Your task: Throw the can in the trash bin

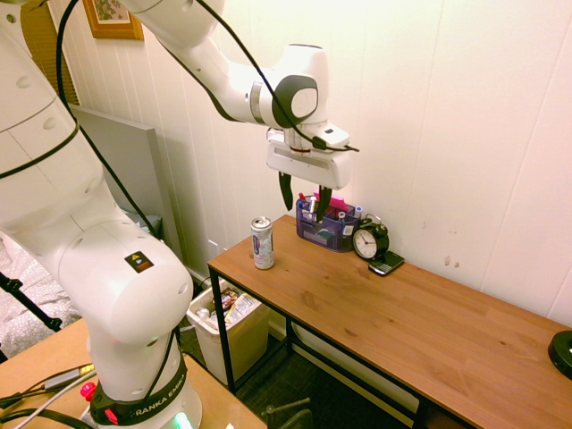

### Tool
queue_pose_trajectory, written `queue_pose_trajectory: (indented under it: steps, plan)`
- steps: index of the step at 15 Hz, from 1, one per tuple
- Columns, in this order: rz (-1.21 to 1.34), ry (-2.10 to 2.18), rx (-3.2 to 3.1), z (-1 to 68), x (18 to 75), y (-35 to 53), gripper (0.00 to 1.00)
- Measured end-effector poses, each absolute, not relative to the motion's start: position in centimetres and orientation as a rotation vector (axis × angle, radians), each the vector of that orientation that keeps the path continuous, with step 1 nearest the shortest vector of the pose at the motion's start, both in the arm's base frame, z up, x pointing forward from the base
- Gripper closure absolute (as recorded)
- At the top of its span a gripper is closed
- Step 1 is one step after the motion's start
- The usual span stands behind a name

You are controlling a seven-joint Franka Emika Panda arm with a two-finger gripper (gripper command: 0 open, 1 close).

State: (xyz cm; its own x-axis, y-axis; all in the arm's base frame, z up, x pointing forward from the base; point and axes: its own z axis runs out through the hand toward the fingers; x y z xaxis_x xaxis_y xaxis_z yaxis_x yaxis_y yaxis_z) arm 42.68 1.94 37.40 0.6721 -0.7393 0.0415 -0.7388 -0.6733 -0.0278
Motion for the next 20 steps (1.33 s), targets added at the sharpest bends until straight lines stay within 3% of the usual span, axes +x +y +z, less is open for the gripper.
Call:
queue_pose_trajectory:
  steps: [14, 20]
  plan:
    - [0.139, 1.063, -2.996, 30.8, 39.4, 12.6, 0.0]
    - [0.122, 1.169, -3.009, 25.3, 46.7, 19.3, 0.0]
